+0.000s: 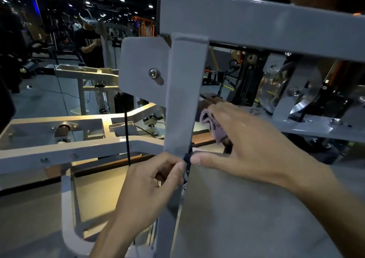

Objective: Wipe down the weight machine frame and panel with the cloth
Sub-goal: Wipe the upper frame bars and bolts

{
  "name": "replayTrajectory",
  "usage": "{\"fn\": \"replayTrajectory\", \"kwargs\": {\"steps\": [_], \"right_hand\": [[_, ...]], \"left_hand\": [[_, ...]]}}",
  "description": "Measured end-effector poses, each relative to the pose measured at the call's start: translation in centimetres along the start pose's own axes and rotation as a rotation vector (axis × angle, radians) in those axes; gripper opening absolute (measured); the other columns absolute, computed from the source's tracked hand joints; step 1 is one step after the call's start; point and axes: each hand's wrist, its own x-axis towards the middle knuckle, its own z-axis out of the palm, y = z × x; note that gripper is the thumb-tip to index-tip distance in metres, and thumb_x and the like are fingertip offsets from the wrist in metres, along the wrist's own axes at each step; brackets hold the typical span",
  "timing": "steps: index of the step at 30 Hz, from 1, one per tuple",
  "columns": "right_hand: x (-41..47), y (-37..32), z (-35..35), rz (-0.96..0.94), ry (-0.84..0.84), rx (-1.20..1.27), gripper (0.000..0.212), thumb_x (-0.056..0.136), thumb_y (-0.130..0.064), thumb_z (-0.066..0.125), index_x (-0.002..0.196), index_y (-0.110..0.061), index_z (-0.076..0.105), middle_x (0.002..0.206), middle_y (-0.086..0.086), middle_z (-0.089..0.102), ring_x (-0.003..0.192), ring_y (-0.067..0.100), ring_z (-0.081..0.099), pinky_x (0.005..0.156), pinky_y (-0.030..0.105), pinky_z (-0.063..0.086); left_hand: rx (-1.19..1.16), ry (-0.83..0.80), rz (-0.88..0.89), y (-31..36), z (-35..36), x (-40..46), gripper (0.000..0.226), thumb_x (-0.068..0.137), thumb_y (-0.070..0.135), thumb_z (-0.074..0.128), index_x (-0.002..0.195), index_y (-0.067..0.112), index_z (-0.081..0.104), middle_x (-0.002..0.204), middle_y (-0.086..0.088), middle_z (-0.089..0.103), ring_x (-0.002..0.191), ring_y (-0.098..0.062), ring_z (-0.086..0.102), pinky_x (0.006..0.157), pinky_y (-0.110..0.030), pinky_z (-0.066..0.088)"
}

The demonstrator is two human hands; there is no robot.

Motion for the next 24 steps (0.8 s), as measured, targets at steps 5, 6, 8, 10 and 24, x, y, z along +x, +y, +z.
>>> {"fn": "replayTrajectory", "kwargs": {"steps": [5, 6, 8, 10, 24], "right_hand": [[-1.7, 2.4, 1.4, 0.173, 0.182, -0.034, 0.074, 0.101, -0.066, 0.031, 0.159, -0.021, 0.033, 0.163, -0.003, 0.038, 0.148, 0.016, 0.038, 0.111, 0.033, 0.039], [-1.6, 2.4, 2.3, 0.186, 0.267, -0.008, 0.063, 0.106, -0.054, 0.032, 0.156, -0.016, 0.04, 0.159, 0.002, 0.045, 0.146, 0.021, 0.042, 0.113, 0.035, 0.038], [-1.5, 2.0, 4.4, 0.206, 0.463, 0.001, 0.051, 0.108, -0.036, 0.037, 0.148, -0.008, 0.051, 0.149, 0.011, 0.056, 0.141, 0.026, 0.049, 0.117, 0.038, 0.034], [-1.2, 1.6, 5.9, 0.221, 0.591, -0.004, 0.045, 0.107, -0.027, 0.042, 0.143, -0.005, 0.057, 0.143, 0.011, 0.061, 0.137, 0.027, 0.052, 0.118, 0.039, 0.035], [-6.7, 0.5, 14.6, 0.037, 0.702, -0.041, 0.064, 0.089, 0.001, 0.072, 0.148, -0.001, 0.047, 0.159, 0.017, 0.041, 0.152, 0.034, 0.033, 0.123, 0.056, 0.027]], "left_hand": [[0.025, 0.012, -0.014, -0.3, 0.0, -0.2, 0.014, 0.097, 0.03, 0.063, 0.087, 0.036, 0.069, 0.076, 0.017, 0.071, 0.076, -0.011, 0.07, 0.062, -0.023, 0.052], [0.026, 0.011, -0.02, -0.4, -0.1, -0.5, 0.014, 0.097, 0.029, 0.063, 0.088, 0.037, 0.069, 0.077, 0.018, 0.071, 0.078, -0.01, 0.07, 0.063, -0.024, 0.053], [0.03, 0.003, -0.032, -0.7, -0.4, -0.8, 0.012, 0.097, 0.03, 0.063, 0.091, 0.038, 0.07, 0.079, 0.017, 0.072, 0.08, -0.01, 0.07, 0.063, -0.026, 0.053], [0.029, -0.013, -0.033, -1.0, -0.5, -1.1, 0.01, 0.097, 0.031, 0.063, 0.096, 0.039, 0.068, 0.08, 0.016, 0.072, 0.08, -0.012, 0.07, 0.064, -0.029, 0.053], [0.048, -0.076, -0.018, -1.8, 0.1, -0.8, 0.017, 0.096, 0.025, 0.065, 0.086, 0.038, 0.069, 0.079, 0.017, 0.07, 0.078, -0.009, 0.069, 0.061, -0.014, 0.049]]}}
